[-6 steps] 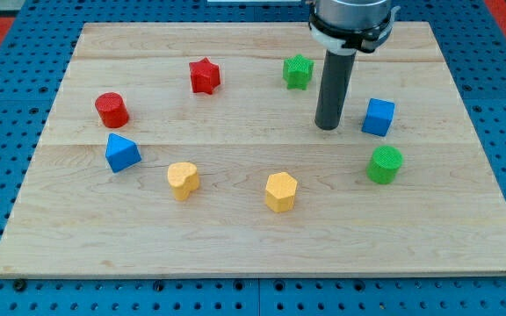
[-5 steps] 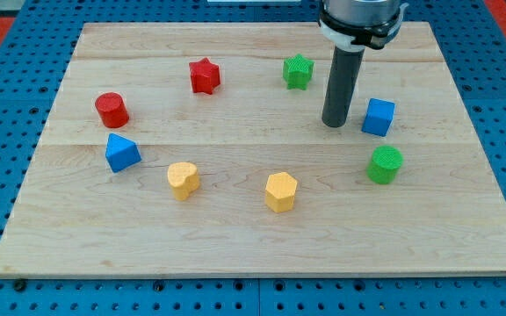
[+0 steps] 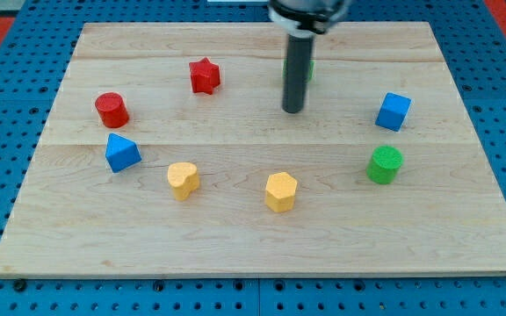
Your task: Nudge the blue cube down a bit
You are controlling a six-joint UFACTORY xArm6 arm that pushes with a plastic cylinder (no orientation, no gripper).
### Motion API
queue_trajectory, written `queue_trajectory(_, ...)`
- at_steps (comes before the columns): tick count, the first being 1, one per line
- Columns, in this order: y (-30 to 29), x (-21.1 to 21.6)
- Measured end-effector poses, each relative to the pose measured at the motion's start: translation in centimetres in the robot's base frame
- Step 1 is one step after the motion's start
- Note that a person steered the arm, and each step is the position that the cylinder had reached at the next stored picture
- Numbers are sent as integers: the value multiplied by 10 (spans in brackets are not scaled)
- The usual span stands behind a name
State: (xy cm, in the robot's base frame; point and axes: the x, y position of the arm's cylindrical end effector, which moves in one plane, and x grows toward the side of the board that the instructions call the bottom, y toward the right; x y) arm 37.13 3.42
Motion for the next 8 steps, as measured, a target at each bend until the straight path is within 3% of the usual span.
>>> queue_trajectory(1, -67, -7)
queue_trajectory(3, -16, 14)
queue_trajectory(6, -8, 14)
queue_trajectory(7, 14, -4)
queue_trajectory(8, 86, -14)
